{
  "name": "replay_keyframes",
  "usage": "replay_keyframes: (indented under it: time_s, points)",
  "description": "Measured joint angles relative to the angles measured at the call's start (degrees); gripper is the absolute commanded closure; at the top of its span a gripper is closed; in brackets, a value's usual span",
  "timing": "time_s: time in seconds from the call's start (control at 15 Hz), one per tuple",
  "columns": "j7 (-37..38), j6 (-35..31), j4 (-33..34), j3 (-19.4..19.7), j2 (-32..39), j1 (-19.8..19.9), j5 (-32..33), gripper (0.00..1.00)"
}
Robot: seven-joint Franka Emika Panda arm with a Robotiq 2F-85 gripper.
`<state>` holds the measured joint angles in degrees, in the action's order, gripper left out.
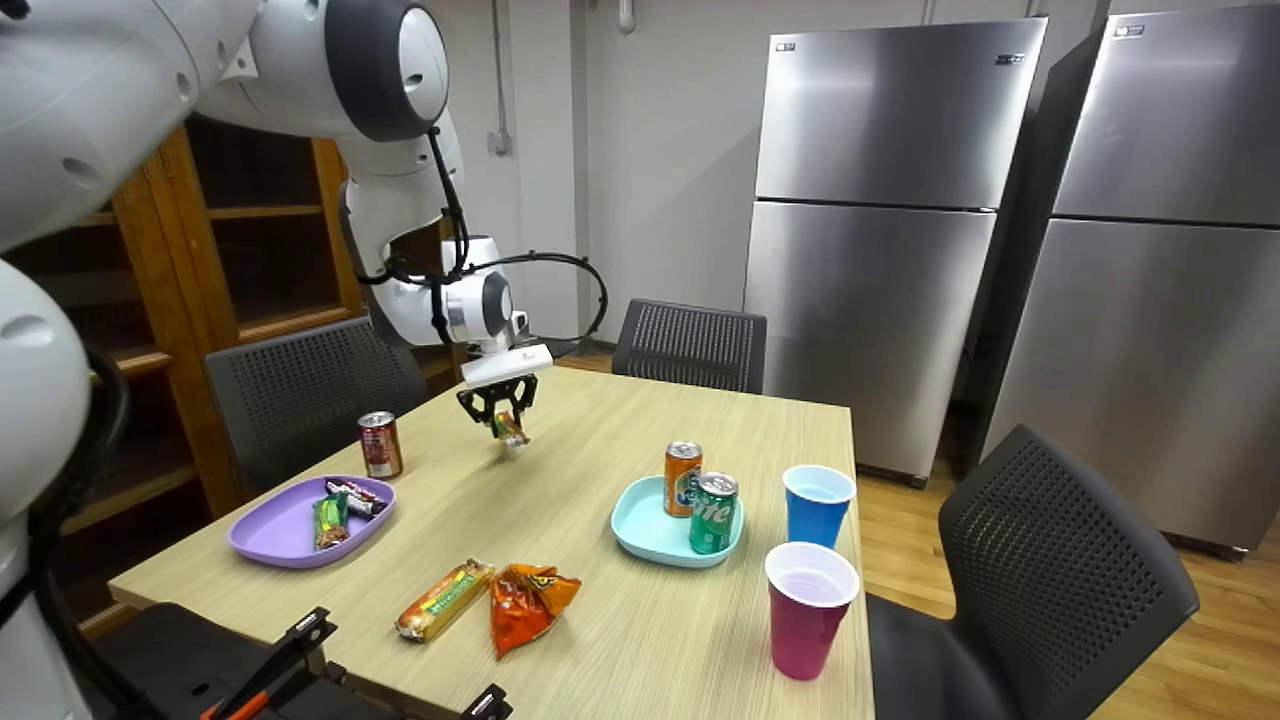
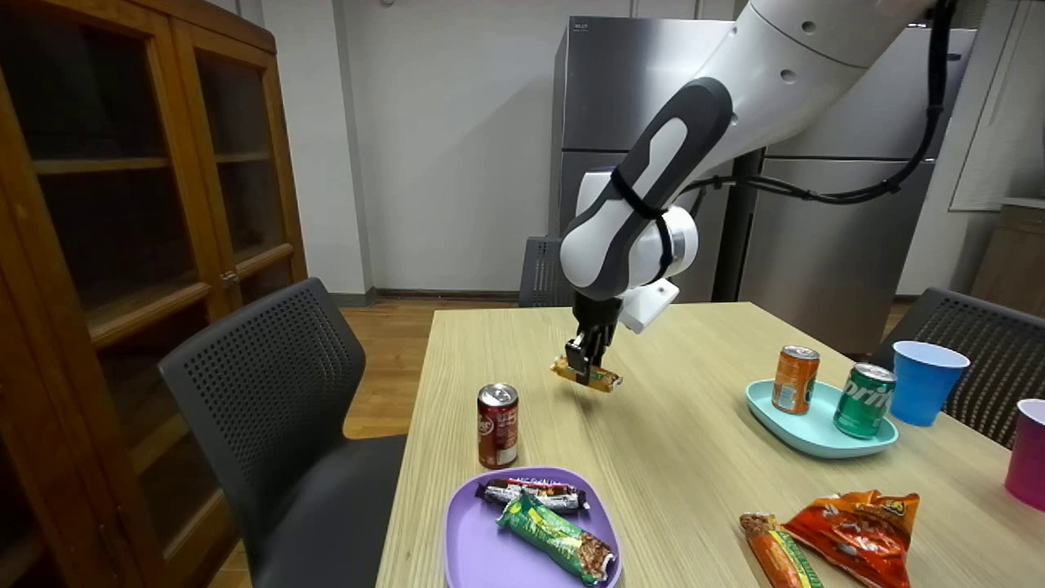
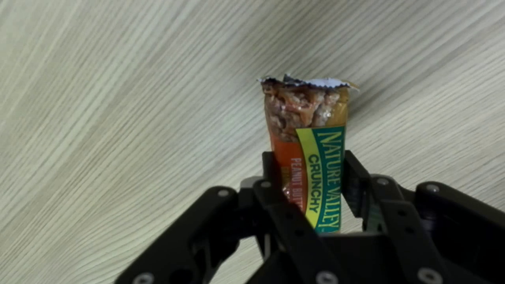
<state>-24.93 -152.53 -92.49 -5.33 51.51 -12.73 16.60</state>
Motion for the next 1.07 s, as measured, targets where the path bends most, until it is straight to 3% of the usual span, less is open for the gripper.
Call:
replay_keyframes:
  time_s: [1.07]
  points:
    - [-1.14,-8.78,-25.54,-2.38,-15.72,4.14,1.51,0.84]
